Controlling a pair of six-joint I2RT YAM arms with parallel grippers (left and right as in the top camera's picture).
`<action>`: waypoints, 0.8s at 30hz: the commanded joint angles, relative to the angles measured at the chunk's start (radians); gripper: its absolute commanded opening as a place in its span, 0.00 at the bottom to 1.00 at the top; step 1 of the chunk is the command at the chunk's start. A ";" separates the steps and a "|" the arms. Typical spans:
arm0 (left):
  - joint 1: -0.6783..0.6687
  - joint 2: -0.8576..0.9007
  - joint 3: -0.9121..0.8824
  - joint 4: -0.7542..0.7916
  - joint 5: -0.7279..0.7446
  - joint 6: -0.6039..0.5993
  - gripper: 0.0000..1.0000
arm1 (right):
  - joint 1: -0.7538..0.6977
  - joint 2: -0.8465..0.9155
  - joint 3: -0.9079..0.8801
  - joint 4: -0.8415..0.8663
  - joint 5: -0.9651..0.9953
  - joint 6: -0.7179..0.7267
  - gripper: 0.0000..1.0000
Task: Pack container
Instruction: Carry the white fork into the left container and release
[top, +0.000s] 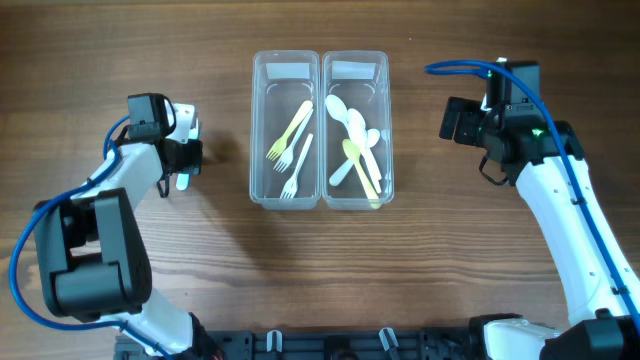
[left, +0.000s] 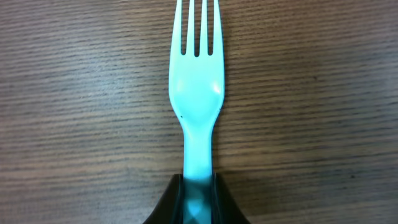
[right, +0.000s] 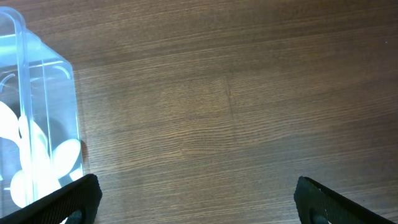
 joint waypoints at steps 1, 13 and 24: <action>-0.021 -0.116 0.037 -0.002 -0.014 -0.121 0.04 | -0.002 0.005 0.013 0.003 0.018 -0.013 1.00; -0.248 -0.472 0.055 0.006 0.020 -0.216 0.04 | -0.002 0.005 0.013 0.003 0.018 -0.013 1.00; -0.480 -0.434 0.054 0.010 0.023 -0.403 0.04 | -0.002 0.005 0.013 0.003 0.018 -0.013 1.00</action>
